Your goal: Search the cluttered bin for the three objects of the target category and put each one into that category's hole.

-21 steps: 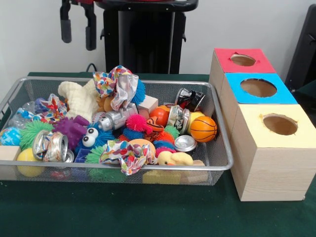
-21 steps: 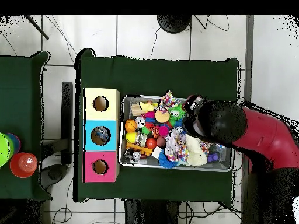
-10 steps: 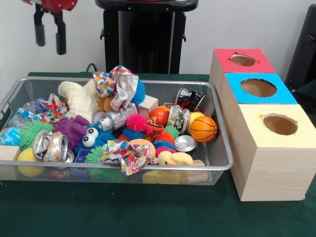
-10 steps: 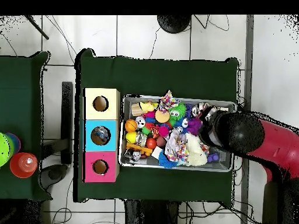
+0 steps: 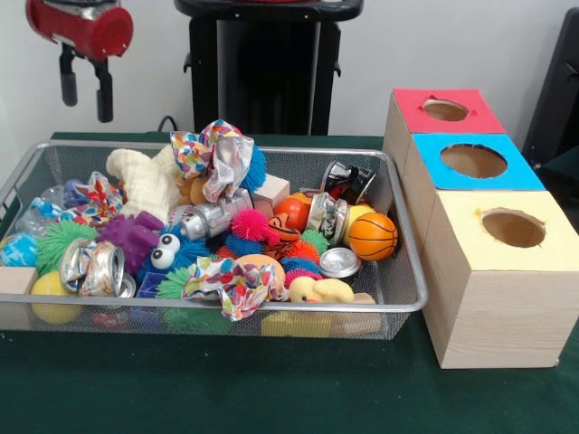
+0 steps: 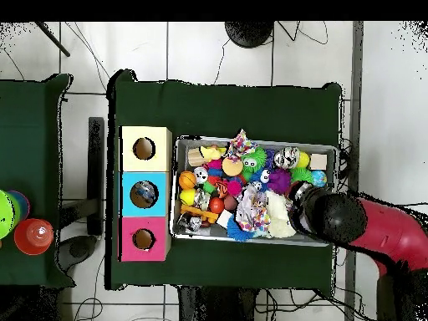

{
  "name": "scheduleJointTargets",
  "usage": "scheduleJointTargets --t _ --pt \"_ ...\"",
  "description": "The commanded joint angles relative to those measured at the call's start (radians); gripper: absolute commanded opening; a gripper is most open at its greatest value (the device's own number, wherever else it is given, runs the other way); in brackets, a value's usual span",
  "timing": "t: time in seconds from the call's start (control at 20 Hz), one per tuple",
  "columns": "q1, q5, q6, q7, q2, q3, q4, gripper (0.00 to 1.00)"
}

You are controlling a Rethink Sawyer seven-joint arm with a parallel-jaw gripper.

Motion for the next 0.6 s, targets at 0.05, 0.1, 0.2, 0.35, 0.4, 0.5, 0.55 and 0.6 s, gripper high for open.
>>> scheduleJointTargets --t 0.05,0.1,0.2,0.35,0.4,0.5,0.55,0.6 --pt "-0.019 -0.109 -0.090 -0.169 0.047 0.085 0.163 1.00" --pt "-0.021 -0.114 -0.092 -0.166 0.055 0.088 0.163 1.00" --pt "-0.021 -0.132 -0.118 -0.149 0.069 0.087 0.164 1.00" --pt "-0.012 -0.168 -0.117 -0.140 0.093 0.068 0.149 1.00" --pt "-0.010 -0.177 -0.090 -0.148 0.096 0.060 0.143 1.00" --pt "-0.013 -0.192 -0.081 -0.150 0.102 0.055 0.140 1.00" --pt "-0.016 -0.193 -0.078 -0.151 0.103 0.057 0.143 1.00" --pt "-0.015 -0.197 -0.079 -0.146 0.096 0.055 0.150 1.00"
